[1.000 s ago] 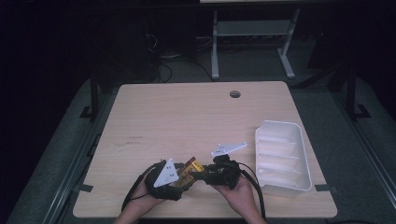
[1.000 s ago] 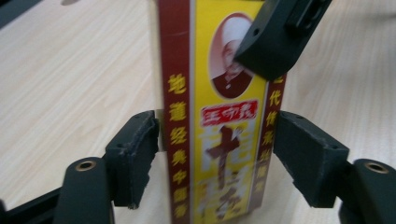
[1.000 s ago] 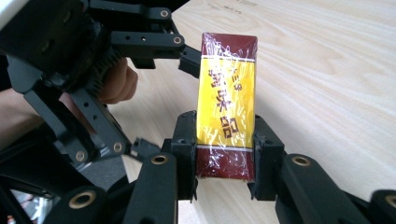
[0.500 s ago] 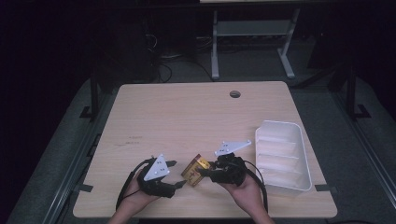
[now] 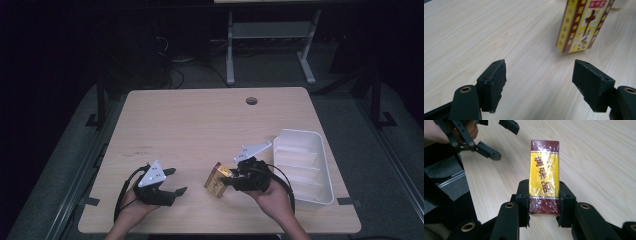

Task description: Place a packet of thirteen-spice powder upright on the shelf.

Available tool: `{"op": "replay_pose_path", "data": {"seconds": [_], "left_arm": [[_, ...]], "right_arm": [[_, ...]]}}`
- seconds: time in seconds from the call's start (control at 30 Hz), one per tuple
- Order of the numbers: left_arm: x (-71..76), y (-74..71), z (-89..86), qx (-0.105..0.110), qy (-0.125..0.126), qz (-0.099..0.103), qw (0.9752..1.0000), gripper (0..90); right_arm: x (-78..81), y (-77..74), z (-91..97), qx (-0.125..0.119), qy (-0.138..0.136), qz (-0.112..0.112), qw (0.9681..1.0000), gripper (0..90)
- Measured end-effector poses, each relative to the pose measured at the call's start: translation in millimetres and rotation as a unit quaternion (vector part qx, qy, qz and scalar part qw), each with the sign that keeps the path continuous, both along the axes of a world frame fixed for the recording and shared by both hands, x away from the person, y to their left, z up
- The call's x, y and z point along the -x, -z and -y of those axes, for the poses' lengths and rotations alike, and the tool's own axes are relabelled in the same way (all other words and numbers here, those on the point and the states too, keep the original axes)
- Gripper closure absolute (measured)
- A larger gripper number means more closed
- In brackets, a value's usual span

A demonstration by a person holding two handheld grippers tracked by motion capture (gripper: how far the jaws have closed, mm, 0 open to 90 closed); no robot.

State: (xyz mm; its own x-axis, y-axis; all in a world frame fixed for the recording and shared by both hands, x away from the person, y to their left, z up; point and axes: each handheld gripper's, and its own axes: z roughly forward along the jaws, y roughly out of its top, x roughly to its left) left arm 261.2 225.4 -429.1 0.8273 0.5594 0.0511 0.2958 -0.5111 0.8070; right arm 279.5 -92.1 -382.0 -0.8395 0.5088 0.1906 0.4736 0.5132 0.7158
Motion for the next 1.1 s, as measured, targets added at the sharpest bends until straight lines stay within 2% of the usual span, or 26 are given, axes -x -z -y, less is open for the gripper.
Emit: {"op": "replay_pose_path", "data": {"seconds": [0.23, 0.67, 0.73, 1.1], "left_arm": [[-5.2, 2.6, -12.8, 0.004, -0.017, -0.008, 0.9998, 25.9], [-10.3, 3.9, -28.9, 0.015, -0.038, -0.015, 0.9991, 25.3], [-10.8, 4.3, -30.6, 0.011, -0.039, -0.015, 0.9991, 25.4], [-14.4, 5.6, -39.4, 0.015, -0.052, -0.019, 0.9984, 25.0]], "right_arm": [[-6.8, -10.6, 8.0, 0.013, -0.017, -0.003, 0.9998, 68.0], [-12.4, -30.8, 24.0, 0.028, -0.039, 0.011, 0.9988, 68.0], [-13.8, -32.9, 26.8, 0.030, -0.043, 0.013, 0.9985, 67.9], [-18.9, -45.1, 45.0, 0.037, -0.044, 0.020, 0.9982, 67.9]]}}
